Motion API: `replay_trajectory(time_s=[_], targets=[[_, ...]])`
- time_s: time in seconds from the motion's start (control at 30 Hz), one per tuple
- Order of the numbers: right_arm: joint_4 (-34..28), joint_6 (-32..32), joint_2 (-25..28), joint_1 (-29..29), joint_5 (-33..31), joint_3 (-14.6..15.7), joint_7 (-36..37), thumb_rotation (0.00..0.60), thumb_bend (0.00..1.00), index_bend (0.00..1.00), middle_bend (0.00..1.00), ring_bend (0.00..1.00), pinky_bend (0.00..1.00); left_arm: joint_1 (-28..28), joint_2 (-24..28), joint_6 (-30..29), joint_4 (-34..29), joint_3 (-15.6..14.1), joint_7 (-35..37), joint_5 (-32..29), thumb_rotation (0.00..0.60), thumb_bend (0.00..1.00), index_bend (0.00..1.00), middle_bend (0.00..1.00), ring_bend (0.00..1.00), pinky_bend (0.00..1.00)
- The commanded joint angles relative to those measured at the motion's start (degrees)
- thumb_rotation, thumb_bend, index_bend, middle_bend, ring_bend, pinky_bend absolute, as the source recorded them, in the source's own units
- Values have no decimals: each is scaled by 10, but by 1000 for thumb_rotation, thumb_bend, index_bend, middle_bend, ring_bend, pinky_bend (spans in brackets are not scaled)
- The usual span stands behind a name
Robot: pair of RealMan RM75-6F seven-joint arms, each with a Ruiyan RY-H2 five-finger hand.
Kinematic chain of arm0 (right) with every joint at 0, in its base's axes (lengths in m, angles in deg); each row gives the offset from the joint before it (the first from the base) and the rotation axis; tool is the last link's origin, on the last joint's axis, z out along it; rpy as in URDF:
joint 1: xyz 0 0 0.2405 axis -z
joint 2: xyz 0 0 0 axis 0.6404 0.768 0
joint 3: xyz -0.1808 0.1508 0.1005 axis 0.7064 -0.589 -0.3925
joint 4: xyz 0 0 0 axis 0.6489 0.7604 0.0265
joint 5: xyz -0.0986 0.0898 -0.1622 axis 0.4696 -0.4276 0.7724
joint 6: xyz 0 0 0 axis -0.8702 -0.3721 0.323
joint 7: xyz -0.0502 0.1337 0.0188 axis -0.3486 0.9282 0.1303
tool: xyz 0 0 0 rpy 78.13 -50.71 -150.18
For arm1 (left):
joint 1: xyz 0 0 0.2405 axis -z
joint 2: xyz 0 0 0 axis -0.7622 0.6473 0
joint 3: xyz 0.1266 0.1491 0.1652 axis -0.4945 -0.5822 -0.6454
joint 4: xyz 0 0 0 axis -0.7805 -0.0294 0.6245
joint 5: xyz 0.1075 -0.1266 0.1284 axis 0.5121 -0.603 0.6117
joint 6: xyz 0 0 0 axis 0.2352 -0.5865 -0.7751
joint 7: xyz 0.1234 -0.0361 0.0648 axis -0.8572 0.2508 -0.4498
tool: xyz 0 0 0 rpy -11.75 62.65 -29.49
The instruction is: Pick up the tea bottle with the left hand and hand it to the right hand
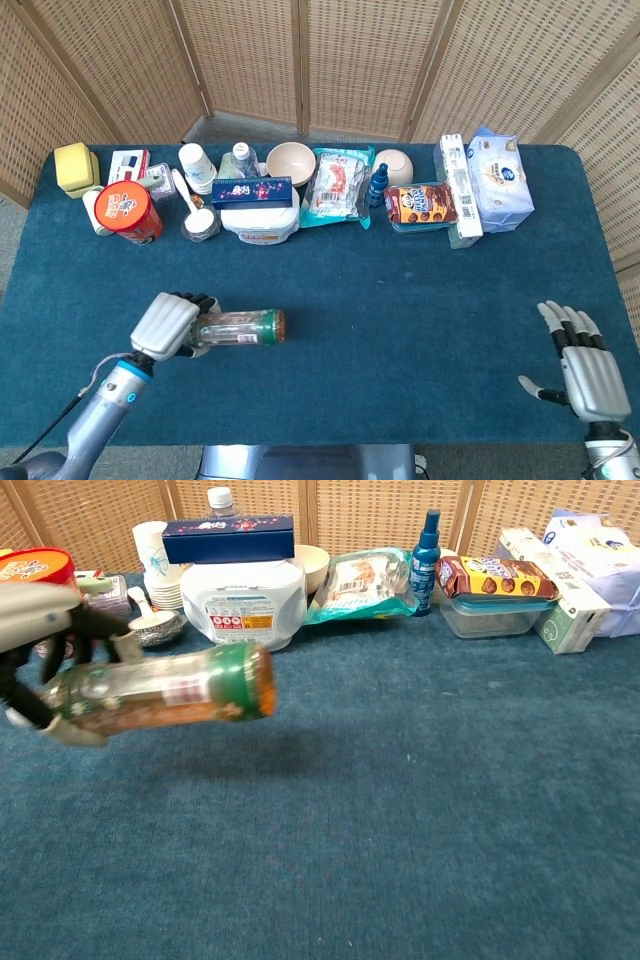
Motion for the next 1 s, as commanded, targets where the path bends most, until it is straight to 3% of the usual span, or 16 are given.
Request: replay_trajectory(time_s=[0.03, 0.47, 0.73, 1.0], targets=[[-33, 18, -2, -13, 0, 0, -32, 546, 0, 0, 0, 0, 0, 30, -12, 28, -24, 23, -24, -30, 600, 8, 556, 591, 580, 582], [-188, 89, 12, -68, -104, -16, -205, 547, 0, 0, 0, 0, 0, 194, -75, 85, -74, 112, -185, -249, 600, 8, 556, 591, 580, 582], [-260, 87, 14, -105, -197, -25, -327, 546, 0, 0, 0, 0, 0, 286, -135, 43, -72, 124, -256, -369, 600, 8, 556, 591, 580, 582], [-307, 58, 2, -137, -267, -27, -418, 546, 0, 0, 0, 0, 0, 351, -189, -12, -65, 135, -294, -426, 600, 8, 556, 591, 580, 582]])
